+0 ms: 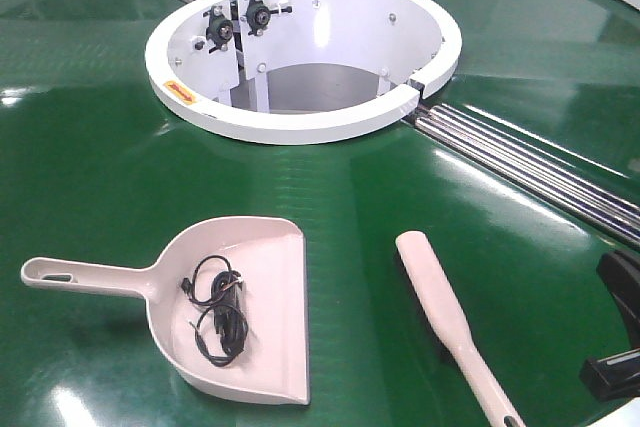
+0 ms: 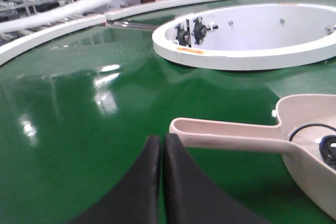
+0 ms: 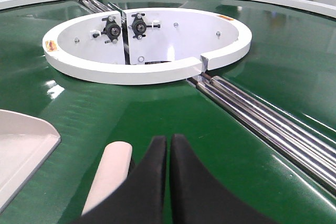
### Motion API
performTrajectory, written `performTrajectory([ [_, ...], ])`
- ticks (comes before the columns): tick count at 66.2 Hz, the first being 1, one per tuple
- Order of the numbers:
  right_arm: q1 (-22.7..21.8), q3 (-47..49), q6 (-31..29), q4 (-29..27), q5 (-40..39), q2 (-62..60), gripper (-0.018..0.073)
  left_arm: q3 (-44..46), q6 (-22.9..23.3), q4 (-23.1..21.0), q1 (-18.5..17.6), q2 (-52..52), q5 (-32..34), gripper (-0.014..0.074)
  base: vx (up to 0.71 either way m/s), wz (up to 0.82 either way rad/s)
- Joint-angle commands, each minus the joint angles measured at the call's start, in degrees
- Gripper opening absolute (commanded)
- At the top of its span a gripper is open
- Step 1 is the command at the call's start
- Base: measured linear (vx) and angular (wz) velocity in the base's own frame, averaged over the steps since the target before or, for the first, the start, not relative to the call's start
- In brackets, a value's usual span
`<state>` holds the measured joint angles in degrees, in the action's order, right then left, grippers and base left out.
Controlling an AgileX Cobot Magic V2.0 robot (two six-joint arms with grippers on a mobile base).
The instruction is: Clean and inspect green conveyor with broom and dustpan
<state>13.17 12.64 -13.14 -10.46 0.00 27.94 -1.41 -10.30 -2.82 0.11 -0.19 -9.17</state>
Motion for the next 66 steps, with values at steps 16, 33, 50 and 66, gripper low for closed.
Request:
performTrajectory([
  [16,-0.11,1.61,-0.58,0.10,-4.10,0.06,-0.0005,-1.48,0.56,-0.70,0.26,-1.38,3.61,-0.0024,0.00,0.00],
  [33,-0.11,1.61,-0.58,0.10,-4.10,0.06,-0.0005,-1.48,0.56,-0.70,0.26,-1.38,3.61,-0.0024,0.00,0.00],
  [50,-0.11,1.61,-0.58,0.10,-4.10,0.06,-0.0005,-1.48,0.56,-0.70,0.26,-1.38,3.61,-0.0024,0.00,0.00],
  [66,-1.11,1.61,-1.05,0.29,-4.50,-1.20,-0.0005,-1.48,0.56,-0.70,0.26,-1.38,3.62,-0.0022,0.00,0.00],
])
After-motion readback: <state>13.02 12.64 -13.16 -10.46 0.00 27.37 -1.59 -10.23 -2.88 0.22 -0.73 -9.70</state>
